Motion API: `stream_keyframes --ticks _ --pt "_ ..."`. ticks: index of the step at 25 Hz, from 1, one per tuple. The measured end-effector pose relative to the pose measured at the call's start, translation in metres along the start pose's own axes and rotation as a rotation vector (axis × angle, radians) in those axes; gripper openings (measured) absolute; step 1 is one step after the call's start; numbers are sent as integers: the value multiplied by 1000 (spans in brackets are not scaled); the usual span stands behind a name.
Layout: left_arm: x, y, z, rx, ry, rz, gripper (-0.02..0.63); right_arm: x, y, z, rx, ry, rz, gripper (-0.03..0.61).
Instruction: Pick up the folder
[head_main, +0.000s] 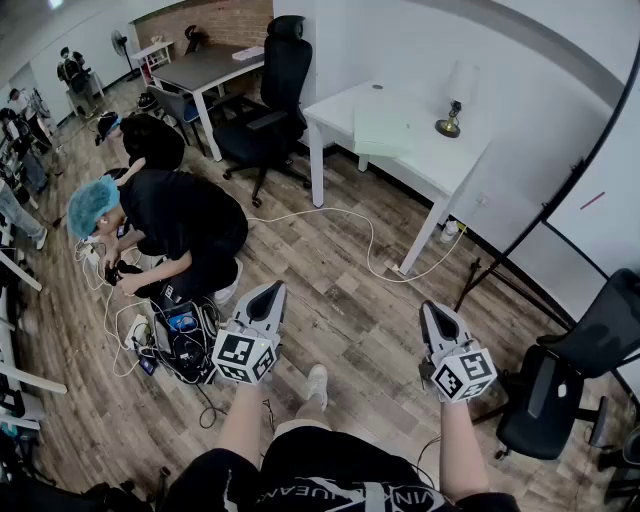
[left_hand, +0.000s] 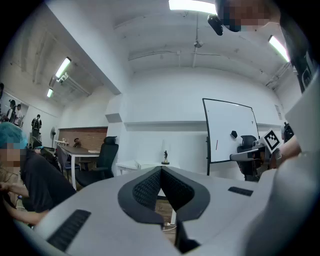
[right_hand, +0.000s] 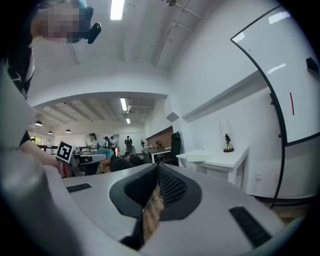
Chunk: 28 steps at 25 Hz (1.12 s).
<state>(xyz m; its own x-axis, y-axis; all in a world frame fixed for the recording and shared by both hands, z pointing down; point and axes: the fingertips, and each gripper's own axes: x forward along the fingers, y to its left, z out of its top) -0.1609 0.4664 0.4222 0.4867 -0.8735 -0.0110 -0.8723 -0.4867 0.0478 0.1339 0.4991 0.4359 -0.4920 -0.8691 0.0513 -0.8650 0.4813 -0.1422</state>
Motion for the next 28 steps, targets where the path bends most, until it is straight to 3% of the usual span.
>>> stream_keyframes --ticks 16,24,28 --pt "161 120 -12 -26 60 -33 14 175 -71 -5 55 55 -62 28" --pt "212 170 -16 -28 46 -43 14 244 -92 -8 58 56 -105 28" --pt "226 181 -16 -26 40 -40 14 264 -101 -8 112 31 -104 29"
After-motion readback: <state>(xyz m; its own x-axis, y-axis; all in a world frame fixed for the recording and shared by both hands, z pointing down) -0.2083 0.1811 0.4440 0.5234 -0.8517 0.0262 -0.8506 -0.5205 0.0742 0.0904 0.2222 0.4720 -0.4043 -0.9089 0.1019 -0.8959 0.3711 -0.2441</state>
